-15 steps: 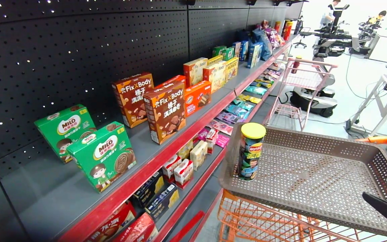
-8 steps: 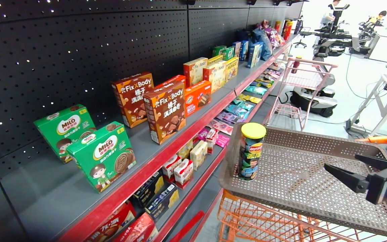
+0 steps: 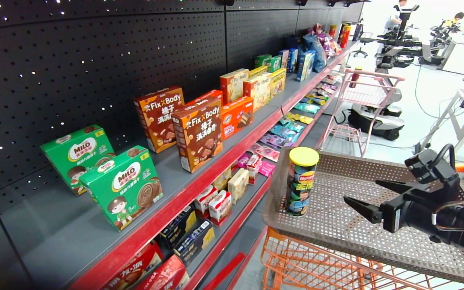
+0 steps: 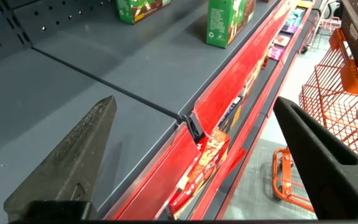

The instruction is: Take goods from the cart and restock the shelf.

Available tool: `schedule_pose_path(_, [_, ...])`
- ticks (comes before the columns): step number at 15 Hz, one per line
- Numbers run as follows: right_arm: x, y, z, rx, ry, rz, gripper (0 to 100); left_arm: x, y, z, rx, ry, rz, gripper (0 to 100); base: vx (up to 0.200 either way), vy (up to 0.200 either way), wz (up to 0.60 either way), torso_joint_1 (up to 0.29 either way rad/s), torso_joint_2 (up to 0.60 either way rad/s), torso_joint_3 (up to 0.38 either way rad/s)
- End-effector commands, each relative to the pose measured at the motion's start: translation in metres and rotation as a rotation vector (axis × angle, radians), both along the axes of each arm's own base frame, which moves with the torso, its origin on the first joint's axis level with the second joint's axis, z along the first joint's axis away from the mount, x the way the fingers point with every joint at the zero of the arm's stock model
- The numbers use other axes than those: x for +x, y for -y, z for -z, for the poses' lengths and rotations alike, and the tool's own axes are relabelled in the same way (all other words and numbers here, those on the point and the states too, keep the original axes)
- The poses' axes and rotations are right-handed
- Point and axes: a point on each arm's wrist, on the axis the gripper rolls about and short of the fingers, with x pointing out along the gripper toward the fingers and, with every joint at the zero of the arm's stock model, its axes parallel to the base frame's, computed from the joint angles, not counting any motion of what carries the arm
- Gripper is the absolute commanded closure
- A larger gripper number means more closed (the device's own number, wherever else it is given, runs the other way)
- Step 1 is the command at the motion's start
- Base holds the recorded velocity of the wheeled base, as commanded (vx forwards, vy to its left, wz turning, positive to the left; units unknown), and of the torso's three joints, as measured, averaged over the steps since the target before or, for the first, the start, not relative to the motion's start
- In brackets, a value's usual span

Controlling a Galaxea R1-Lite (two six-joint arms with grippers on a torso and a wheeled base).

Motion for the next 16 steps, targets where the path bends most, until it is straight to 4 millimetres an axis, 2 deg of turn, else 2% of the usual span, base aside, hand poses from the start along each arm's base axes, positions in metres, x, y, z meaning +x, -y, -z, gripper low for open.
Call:
schedule_pose_path(1, [0.01, -0.008, 0.012, -0.021, -0.045, -0.026, 0, 0.0, 0.0, 0.0, 0.0, -0.001, 0.0, 0, 0.0, 0.0, 0.0, 0.0, 0.0, 0.0])
schedule_pose_path(2, [0.013, -0.012, 0.013, -0.021, -0.037, -0.039, 0, 0.0, 0.0, 0.0, 0.0, -0.001, -0.001, 0, 0.0, 0.0, 0.0, 0.0, 0.0, 0.0])
schedule_pose_path(5, [0.039, -0.025, 0.018, -0.055, 0.077, -0.067, 0, 0.0, 0.0, 0.0, 0.0, -0.001, -0.001, 0, 0.0, 0.0, 0.0, 0.0, 0.0, 0.0])
schedule_pose_path(7, [0.043, -0.032, 0.025, -0.059, 0.084, -0.09, 0, 0.0, 0.0, 0.0, 0.0, -0.001, 0.0, 0, 0.0, 0.0, 0.0, 0.0, 0.0, 0.0])
schedule_pose_path(9, [0.05, -0.039, 0.023, -0.048, 0.101, -0.106, 0, 0.0, 0.0, 0.0, 0.0, 0.0, 0.0, 0, 0.0, 0.0, 0.0, 0.0, 0.0, 0.0])
schedule_pose_path(16, [0.078, -0.051, 0.032, -0.029, 0.14, -0.139, 0, 0.0, 0.0, 0.0, 0.0, -0.001, -0.001, 0, 0.0, 0.0, 0.0, 0.0, 0.0, 0.0])
